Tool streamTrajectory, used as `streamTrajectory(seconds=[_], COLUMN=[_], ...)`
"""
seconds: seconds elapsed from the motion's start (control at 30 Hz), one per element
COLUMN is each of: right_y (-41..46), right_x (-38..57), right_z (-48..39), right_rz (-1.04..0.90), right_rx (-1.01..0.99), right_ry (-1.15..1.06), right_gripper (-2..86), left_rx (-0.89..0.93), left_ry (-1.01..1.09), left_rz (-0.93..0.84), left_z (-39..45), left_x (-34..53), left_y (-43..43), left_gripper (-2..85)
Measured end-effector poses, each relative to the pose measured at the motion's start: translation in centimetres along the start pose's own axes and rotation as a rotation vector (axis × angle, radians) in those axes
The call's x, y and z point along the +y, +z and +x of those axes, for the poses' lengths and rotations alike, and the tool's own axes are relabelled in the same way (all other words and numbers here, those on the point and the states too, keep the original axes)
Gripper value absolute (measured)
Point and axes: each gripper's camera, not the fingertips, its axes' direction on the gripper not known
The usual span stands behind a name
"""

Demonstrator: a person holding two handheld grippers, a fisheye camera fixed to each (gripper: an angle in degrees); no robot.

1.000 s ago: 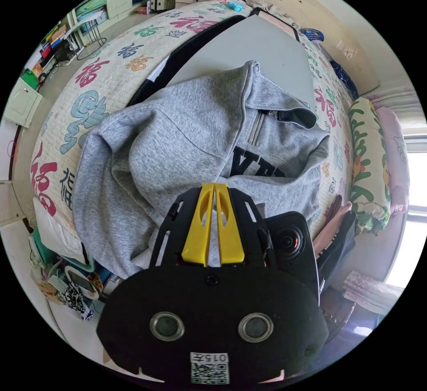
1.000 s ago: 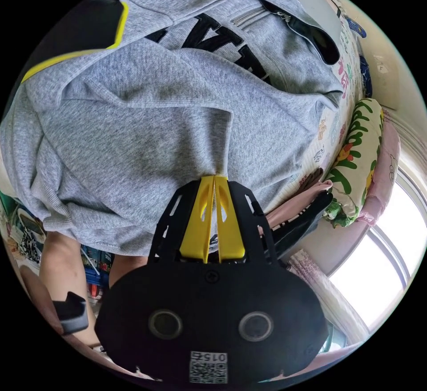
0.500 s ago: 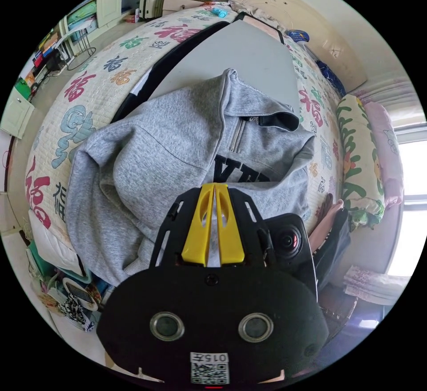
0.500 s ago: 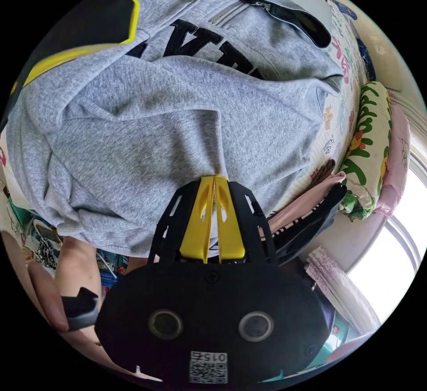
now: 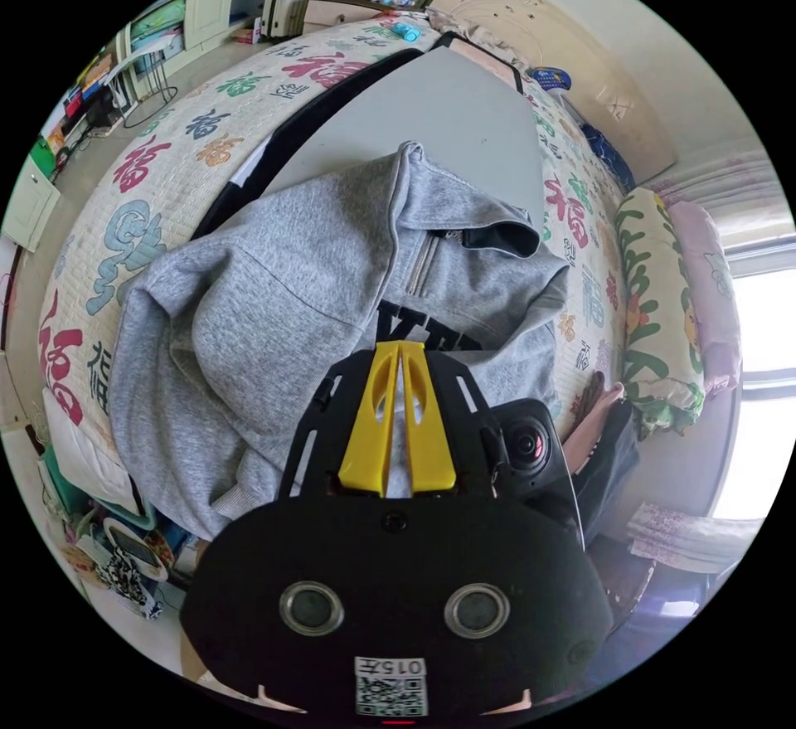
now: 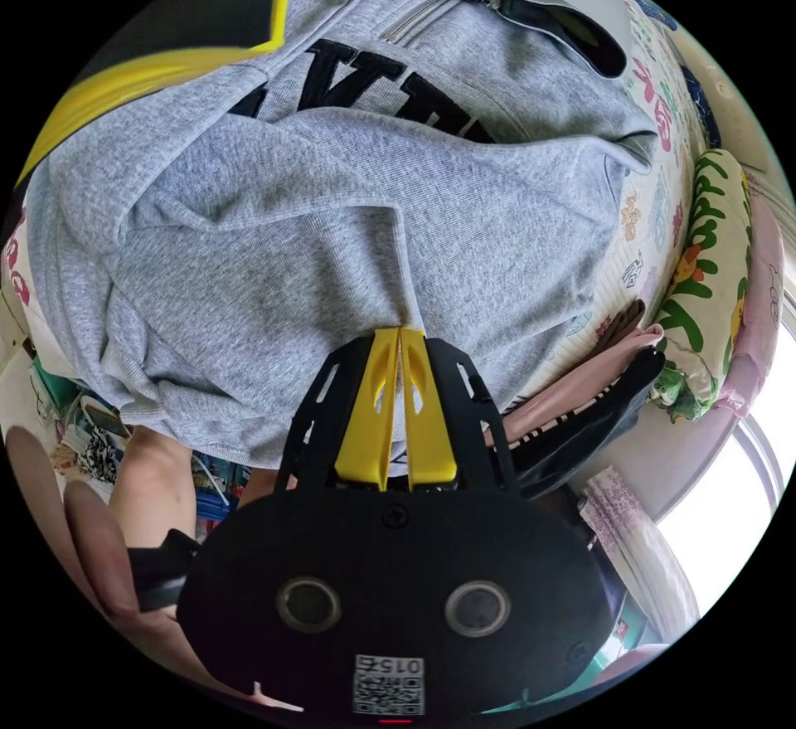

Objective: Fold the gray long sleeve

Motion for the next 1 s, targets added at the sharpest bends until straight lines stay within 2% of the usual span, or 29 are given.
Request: streamTrajectory(seconds=[0.57,0.7,0.93,1.0], right_y=[1.0,1.4,2.7,3.0], right_x=[0.8,1.3,4.0,4.5], right_z=[5.2,6.7,10.6,11.4], right_rz=[-0.030,-0.030,0.048,0.043], right_rx=[0.045,0.039,-0.027,-0.013], right_ry=[0.006,0.038,0.184,0.192], right_gripper=[-0.6,-0.6,-0.8,-0.9], left_rx=[0.063,0.090,0.222,0.181], left_ry=[-0.024,-0.036,0.078,0.148], left_rz=[0.016,-0.030,-0.015,-0.028], left_z=[-2.5,-3.0,-1.4,-1.1], left_x=[1.9,1.5,1.7,1.0], left_y=[1.7,3.0,4.3,4.5], left_gripper=[-0.9,-0.9,-0.9,-0.9])
